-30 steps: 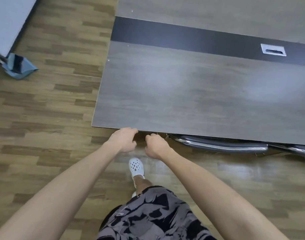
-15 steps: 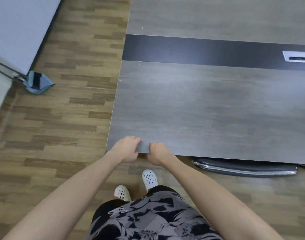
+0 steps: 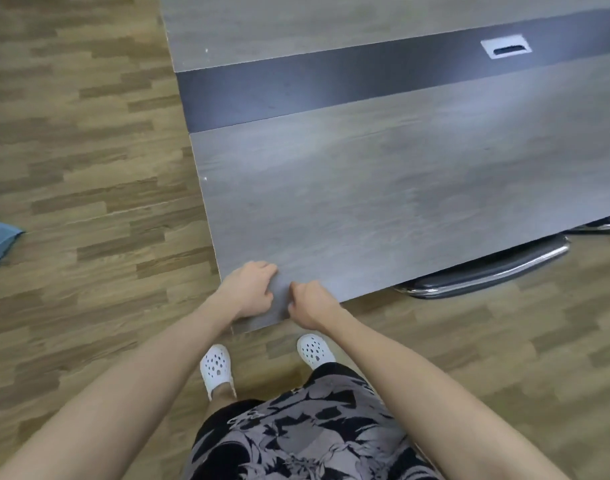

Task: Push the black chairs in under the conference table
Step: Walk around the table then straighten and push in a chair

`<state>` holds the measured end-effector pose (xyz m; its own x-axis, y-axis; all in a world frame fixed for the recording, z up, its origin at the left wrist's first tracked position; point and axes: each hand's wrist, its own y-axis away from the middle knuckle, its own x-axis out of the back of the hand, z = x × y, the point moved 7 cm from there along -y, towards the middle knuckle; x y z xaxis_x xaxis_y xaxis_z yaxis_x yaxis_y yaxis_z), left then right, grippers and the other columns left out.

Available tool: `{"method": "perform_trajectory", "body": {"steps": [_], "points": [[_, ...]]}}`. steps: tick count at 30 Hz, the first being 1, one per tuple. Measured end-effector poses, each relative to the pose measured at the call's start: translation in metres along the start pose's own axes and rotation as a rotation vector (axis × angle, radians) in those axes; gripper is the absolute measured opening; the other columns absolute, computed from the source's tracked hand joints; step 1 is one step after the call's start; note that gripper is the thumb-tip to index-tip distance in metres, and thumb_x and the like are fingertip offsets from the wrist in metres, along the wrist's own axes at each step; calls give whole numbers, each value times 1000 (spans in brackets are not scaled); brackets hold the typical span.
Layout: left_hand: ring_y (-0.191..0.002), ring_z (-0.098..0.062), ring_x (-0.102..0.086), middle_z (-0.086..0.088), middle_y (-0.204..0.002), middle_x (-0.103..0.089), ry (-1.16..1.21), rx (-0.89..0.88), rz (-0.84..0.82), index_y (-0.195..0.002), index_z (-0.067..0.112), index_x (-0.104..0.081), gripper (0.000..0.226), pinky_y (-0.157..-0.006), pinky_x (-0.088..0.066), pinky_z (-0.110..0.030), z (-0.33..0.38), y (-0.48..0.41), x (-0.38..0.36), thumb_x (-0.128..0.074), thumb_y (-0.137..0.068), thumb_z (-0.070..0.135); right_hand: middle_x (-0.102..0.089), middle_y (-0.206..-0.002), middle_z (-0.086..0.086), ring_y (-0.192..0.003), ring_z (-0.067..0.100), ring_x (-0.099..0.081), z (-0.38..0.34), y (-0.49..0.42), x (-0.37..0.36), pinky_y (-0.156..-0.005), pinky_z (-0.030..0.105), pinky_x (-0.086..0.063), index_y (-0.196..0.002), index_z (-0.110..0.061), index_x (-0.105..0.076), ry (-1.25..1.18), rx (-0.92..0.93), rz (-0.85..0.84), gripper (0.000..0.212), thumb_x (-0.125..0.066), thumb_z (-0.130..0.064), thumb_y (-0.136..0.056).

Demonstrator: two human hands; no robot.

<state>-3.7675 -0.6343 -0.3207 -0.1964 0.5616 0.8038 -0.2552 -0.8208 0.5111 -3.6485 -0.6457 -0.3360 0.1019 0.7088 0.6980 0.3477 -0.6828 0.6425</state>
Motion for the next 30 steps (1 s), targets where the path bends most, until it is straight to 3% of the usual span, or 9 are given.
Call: {"method": "perform_trajectory", "body": {"steps": [9,14,17,26,30], "points": [[-120,-26,-50,-7,-127,-57,-37,-224,-45,-129,14,-54,44,-99,-42,-33,-75,33,8,-53,-85,19,-60,-117,16,-106,35,-57,-80,15,-32,-83,34,-46,-114,-8,-54,-218,-258,91,27,-44,-18,-91],[-122,-23,-50,-2,-131,-55,-108,-258,-113,-131,17,-52,47,-97,-45,-34,-98,34,14,-51,-84,19,-56,-119,15,-108,32,-55,-95,23,-50,-87,33,-46,-115,-5,-52,-302,-346,116,28,-44,-15,-90],[-118,-23,-51,-2,-127,-56,-163,-269,-164,-125,17,-54,43,-94,-46,-35,-99,30,15,-50,-82,17,-49,-119,15,-105,32,-55,-92,25,-50,-81,30,-40,-114,-2,-51,-381,-413,158,27,-42,-10,-89],[-114,-23,-53,-1,-118,-57,-201,-248,-178,-115,18,-55,35,-90,-48,-35,-92,16,23,-48,-80,17,-53,-118,16,-106,34,-55,-95,10,-42,-87,39,-47,-112,-4,-50,-402,-368,137,27,-41,-10,-87],[-119,-22,-53,0,-126,-57,-189,-236,-178,-125,19,-54,44,-92,-48,-34,-95,13,33,-47,-82,17,-54,-117,16,-105,34,-56,-94,4,-37,-87,38,-49,-109,-4,-50,-408,-388,129,25,-40,-9,-87]]}}
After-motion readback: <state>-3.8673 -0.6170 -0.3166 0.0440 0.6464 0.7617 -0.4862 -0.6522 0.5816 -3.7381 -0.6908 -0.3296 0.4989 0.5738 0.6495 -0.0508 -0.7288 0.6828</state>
